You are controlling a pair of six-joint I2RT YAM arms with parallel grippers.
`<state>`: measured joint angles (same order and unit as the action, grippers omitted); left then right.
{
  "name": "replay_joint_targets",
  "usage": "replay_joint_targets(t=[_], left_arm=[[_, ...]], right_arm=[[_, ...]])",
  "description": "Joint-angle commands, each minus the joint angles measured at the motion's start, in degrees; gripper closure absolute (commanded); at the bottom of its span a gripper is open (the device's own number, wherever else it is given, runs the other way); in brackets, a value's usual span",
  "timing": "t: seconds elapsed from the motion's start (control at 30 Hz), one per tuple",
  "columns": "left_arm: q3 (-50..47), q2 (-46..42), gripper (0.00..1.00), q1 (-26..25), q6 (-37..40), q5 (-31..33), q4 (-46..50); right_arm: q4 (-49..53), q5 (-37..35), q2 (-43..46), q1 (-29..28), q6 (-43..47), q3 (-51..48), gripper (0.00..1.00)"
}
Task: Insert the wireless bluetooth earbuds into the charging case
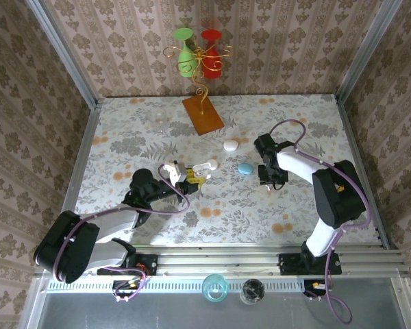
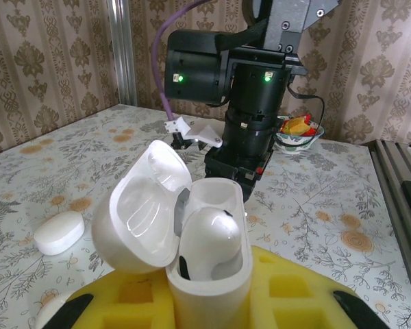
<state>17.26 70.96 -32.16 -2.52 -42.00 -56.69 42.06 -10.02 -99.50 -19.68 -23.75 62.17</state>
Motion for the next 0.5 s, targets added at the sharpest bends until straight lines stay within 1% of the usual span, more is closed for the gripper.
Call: replay_joint_targets(t=[0.0,0.23,0.4,0.47], left_arm=[[-0.7,-0.6,0.93,0.3,-0.2,0.1,-2.4],[-0.8,-0.1,0.93,0.4,-0.3,-0.1,-3.2],[-1.3,-0.1,0.93,0.6,-0.5,-0.1,-4.1],[-1.7,-0.2,0.93,0.7,-0.7,-0.2,-4.5]], right_arm=[[6.8,-3.2,-3.3,-1.9,3.2,3.3,0.57],[14.9,-13.0,-9.6,-6.2,3.9,9.5,0.59],[17.1,-16.8,-12.4,-7.3,3.8,12.2,0.6],[17.4,-17.1,-13.0,-7.4,4.1,12.9,0.61]])
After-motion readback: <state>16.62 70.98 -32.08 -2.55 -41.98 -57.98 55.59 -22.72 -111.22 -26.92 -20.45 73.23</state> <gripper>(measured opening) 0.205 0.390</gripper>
